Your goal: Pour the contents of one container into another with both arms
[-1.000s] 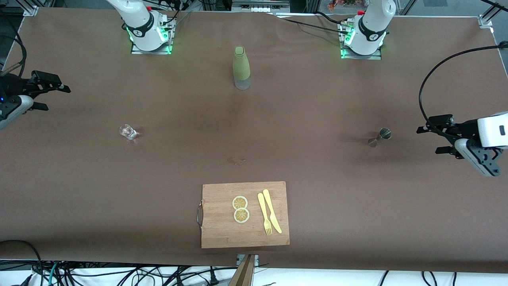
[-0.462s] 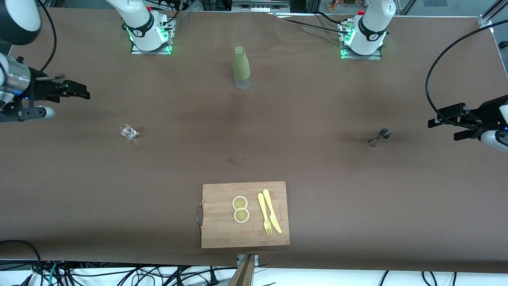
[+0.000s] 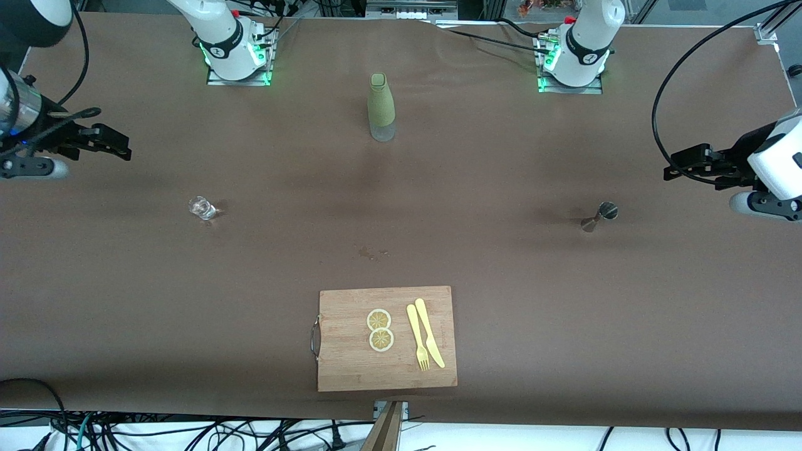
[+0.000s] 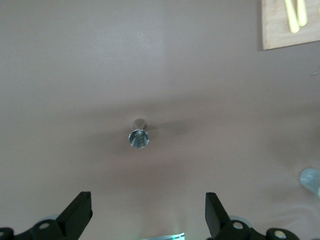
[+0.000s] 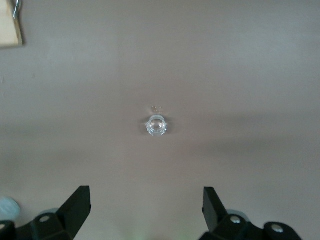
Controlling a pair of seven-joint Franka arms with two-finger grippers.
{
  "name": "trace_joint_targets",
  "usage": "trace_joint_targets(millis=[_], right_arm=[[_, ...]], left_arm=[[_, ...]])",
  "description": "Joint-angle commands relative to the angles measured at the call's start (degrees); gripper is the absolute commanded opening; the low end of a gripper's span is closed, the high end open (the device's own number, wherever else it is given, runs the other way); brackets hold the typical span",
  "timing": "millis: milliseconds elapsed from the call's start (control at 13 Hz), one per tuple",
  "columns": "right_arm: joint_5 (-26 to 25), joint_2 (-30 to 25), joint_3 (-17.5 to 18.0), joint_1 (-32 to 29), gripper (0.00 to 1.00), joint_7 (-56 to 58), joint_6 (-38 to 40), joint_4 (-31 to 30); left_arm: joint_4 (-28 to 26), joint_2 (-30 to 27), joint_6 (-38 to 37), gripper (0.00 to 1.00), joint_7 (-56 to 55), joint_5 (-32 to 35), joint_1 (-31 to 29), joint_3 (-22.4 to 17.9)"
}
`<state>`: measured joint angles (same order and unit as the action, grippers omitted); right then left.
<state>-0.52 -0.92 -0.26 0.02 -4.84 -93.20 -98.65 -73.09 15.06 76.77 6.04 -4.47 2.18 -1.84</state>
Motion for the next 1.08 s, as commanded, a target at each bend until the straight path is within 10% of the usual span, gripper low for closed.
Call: trace_joint_targets(millis=[0, 1000], right_arm=[[2.8, -1.54, 1.14, -1.25, 1.0, -2.91, -1.9, -1.8], [1.84, -1.01, -0.53, -1.34, 1.0, 7.74, -1.29, -1.8]], left_arm=[[1.46, -0.11, -3.55, 1.0, -0.77, 4.64, 1.59, 1.22], [-3.38, -4.25, 5.05, 1.0, -9.82, 3.59, -0.87, 2.9]])
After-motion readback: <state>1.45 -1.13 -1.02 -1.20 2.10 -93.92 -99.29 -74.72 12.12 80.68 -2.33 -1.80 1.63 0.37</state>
